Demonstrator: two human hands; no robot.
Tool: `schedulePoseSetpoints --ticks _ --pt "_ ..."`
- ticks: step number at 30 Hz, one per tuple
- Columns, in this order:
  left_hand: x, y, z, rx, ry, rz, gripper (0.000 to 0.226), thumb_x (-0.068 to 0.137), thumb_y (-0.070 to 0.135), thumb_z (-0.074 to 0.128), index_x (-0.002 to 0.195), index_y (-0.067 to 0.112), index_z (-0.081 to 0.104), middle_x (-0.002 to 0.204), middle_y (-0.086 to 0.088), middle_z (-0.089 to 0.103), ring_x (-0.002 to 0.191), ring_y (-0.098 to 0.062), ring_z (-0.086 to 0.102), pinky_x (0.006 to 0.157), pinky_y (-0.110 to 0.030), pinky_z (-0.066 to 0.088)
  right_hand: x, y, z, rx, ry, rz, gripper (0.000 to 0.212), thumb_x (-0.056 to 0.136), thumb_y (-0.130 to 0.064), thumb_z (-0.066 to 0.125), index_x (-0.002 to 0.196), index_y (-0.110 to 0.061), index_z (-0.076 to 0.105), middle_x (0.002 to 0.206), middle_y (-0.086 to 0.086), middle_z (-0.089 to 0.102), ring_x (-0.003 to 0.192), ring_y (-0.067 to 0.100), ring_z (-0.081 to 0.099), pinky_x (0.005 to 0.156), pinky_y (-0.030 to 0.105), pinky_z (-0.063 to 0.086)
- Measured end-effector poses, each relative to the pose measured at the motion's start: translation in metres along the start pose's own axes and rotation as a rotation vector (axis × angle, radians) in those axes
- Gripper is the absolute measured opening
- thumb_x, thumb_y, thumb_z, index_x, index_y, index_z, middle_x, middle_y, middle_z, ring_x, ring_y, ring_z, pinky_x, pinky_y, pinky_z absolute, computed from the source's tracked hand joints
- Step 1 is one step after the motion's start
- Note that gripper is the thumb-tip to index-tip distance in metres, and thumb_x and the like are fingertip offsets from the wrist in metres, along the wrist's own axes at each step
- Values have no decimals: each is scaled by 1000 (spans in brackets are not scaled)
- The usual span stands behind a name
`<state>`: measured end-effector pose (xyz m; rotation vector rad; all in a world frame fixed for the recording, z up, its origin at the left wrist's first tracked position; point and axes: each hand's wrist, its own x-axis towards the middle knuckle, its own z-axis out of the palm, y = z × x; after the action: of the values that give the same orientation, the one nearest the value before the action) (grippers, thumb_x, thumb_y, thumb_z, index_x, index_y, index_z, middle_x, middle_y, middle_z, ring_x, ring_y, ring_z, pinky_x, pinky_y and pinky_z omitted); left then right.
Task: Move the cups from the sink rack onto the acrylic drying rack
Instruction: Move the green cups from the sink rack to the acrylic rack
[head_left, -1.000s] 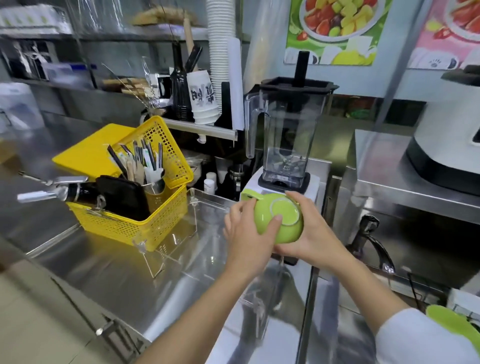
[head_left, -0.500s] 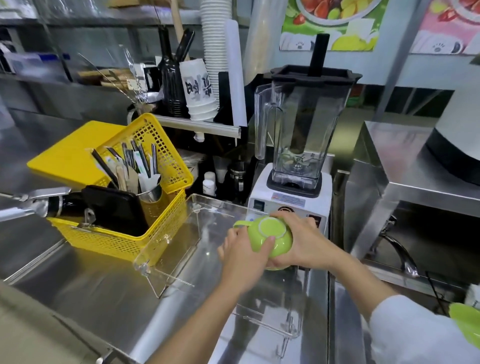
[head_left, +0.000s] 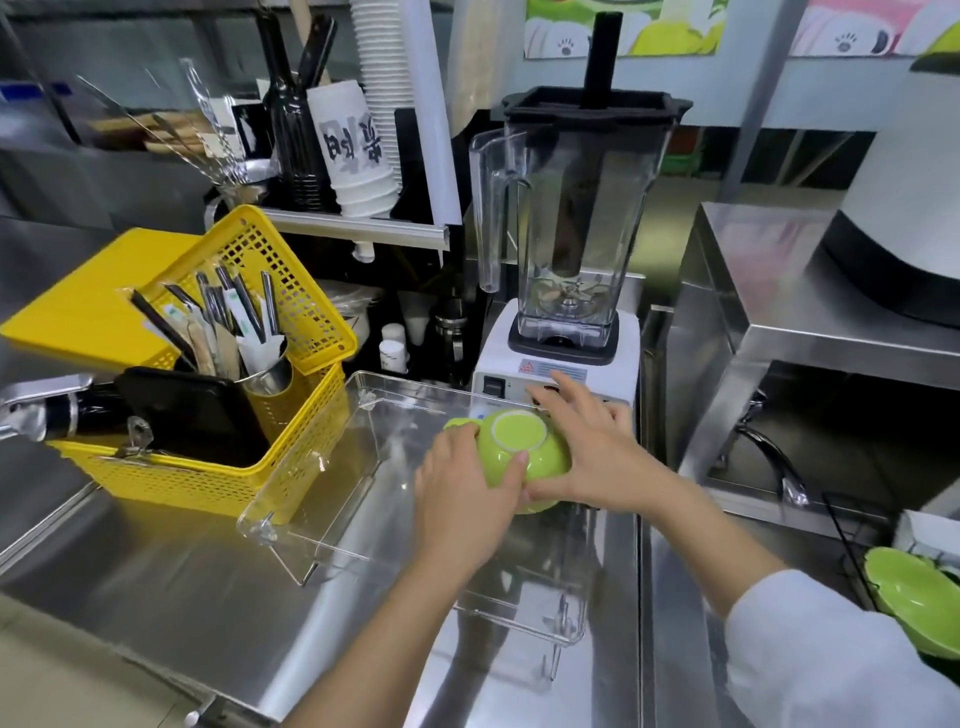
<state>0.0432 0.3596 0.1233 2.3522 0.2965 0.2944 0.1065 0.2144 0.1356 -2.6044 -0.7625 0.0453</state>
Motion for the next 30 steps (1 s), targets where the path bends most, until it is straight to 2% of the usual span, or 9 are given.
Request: schedulePoseSetpoints --ticks 4,7,12,16,18,21,23,27,30 --pt "-11 29 2 79 66 160 62 84 51 44 135 17 36 149 -5 29 137 -22 25 111 -38 20 -23 17 -18 95 133 -24 100 52 -75 51 139 -40 16 154 -6 1 140 15 11 108 32 5" --pt "-22 60 16 44 -39 338 56 85 49 44 131 18 41 141 -2 41 130 -19 34 108 -33 26 -50 37 -31 80 174 -10 93 57 -68 49 139 -38 17 154 -5 3 139 17 13 105 28 5" --pt "-45 108 67 55 -163 500 70 74 58 29 127 15 47 137 -5 47 129 -22 39 107 -34 29 -108 87 -48 45 218 80 88 59 -60 42 140 -35 19 154 -2 11 140 16 12 103 27 6" --pt "-62 140 120 30 -263 546 70 75 57 32 128 14 47 137 -5 47 130 -20 39 110 -34 30 -160 142 -56 38 240 206 84 62 -61 44 139 -36 22 152 -1 17 139 15 16 110 39 17" --pt "-71 156 148 63 -310 586 64 78 54 37 129 16 46 137 -3 46 129 -20 40 108 -32 30 -188 171 -59 52 221 273 85 63 -64 47 139 -40 18 153 -2 15 139 17 16 113 40 15" --pt "-83 176 192 126 -399 623 56 86 45 46 134 18 39 143 -1 40 133 -19 33 109 -31 24 -224 208 -63 14 196 357 91 60 -73 43 140 -40 15 153 -2 15 139 20 19 104 35 13" --pt "-90 188 221 164 -422 658 54 87 40 49 135 18 38 145 -2 39 135 -19 31 111 -32 22 -242 233 -62 -11 182 404 95 58 -75 43 140 -37 15 153 0 17 138 20 20 108 38 14" --pt "-98 197 276 283 -526 751 57 85 33 51 137 16 34 145 -4 39 136 -22 29 113 -36 19 -268 276 -47 -37 92 424 93 69 -61 63 142 -31 15 153 2 19 139 21 18 110 40 15" --pt "-103 196 313 393 -597 781 61 86 29 50 140 15 27 151 -6 31 141 -22 20 116 -36 10 -278 296 -34 -63 -11 417 92 73 -50 66 143 -25 12 154 5 15 140 22 16 110 37 16"
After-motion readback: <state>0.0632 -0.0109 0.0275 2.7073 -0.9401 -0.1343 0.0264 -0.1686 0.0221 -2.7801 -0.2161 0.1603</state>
